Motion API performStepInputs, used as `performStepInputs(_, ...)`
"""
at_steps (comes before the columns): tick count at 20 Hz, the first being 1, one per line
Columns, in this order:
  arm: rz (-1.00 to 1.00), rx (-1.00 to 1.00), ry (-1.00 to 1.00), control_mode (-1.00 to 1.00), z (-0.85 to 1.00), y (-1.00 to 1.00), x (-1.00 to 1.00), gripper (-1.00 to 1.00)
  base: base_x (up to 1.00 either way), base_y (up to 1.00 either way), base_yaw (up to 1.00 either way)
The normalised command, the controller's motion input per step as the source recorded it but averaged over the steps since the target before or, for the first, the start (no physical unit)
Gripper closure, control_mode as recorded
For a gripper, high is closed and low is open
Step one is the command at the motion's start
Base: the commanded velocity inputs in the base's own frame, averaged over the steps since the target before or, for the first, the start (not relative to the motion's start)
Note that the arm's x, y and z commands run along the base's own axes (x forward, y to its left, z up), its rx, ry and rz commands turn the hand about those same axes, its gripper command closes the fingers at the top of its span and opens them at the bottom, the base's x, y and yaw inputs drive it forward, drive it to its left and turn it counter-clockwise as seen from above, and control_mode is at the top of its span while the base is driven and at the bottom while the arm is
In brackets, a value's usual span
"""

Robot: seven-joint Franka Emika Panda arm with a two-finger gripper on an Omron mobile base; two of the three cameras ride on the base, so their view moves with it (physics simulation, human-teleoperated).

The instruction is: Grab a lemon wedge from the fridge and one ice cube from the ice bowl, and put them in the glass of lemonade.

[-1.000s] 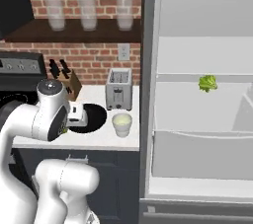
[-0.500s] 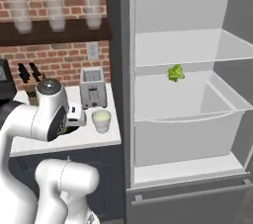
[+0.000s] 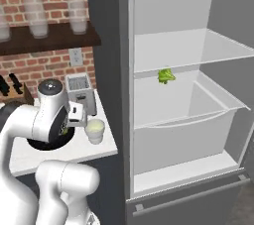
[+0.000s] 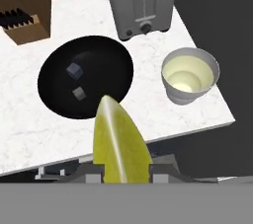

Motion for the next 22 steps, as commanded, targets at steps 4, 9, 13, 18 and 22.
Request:
performStepInputs(4, -0.18, -0.04, 0.08, -1.0, 0.0, 0.29, 0.09, 1.0, 0.14, 0.26, -0.16)
performStepInputs(9, -0.4, -0.13, 0.13, -1.0, 0.0, 0.8, 0.19, 1.0, 0.0, 0.0, 0.0)
performStepInputs(13, -0.34, -0.13, 0.11, -1.0, 0.0, 0.59, 0.29, 1.0, 0.0, 0.0, 0.0)
performStepInputs(18, -0.11, -0.06, 0.19, -1.0, -0.01, -0.05, 0.79, 1.0, 0.0, 0.0, 0.0)
performStepInputs(22, -0.02, -0.02, 0.16, -1.0, -0.13, -0.51, 1.0, 1.0, 0.0, 0.0, 0.0)
